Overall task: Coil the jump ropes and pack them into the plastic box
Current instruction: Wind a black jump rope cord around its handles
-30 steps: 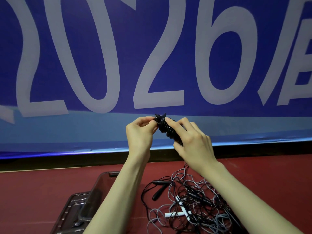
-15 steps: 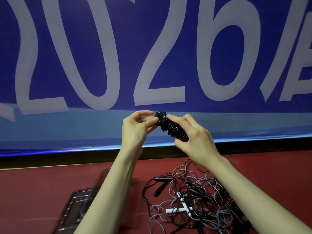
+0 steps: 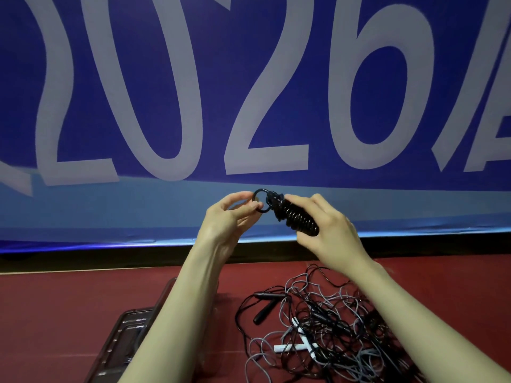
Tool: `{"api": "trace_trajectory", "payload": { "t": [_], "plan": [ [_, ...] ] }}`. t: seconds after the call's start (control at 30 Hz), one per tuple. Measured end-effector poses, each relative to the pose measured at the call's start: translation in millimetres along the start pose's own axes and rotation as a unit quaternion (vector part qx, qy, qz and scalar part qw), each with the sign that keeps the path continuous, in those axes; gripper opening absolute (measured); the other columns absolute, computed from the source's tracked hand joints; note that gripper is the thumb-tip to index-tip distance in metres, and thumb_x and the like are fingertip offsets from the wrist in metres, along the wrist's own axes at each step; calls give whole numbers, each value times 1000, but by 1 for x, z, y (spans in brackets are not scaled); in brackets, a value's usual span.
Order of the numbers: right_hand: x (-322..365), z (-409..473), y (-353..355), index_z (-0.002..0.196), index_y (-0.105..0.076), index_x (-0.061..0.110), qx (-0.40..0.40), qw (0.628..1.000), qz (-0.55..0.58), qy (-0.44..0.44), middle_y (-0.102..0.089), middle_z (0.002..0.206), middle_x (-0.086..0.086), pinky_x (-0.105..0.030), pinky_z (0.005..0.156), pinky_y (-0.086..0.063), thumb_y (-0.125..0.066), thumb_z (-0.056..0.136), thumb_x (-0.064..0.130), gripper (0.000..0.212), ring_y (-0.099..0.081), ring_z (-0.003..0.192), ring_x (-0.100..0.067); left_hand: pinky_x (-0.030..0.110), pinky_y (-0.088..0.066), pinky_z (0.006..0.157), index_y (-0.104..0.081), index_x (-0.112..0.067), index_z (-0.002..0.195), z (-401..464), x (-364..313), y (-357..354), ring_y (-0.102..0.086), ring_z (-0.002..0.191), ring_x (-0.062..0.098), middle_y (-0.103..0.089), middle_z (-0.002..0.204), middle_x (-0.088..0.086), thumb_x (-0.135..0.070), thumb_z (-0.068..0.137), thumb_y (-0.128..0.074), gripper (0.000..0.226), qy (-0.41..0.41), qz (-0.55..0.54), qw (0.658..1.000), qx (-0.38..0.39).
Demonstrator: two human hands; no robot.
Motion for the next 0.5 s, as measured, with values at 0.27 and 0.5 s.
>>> {"api": "trace_trajectory", "payload": {
  "t": [0.27, 0.5],
  "plan": [
    [0, 1, -1, 132, -46, 56, 124, 923, 354, -90, -56, 101, 4, -30, 56, -42, -72, 80, 7, 77, -49, 62, -22, 15, -46, 53, -62, -9, 91, -4, -18, -2, -58, 57, 7, -68, 71, 6, -6, 91, -61, 3, -38, 117, 992, 16],
    [20, -3, 1, 138, -44, 49, 228, 868, 436, -63, -58, 91, -2, -34, 57, -50, -69, 74, 4, 83, -55, 65, -22, 14, -30, 43, -68, -14, 74, -10, -22, -12, -40, 52, 7, -56, 64, 0, -1, 87, -61, 20, -50, 250, 966, 53]
  ]
}}
Point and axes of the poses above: each hand's wrist, its own z-axis towards the middle knuckle, its own y-axis out of the back of the hand, x = y × z, the point moved 7 cm from there along z, towards the middle knuckle
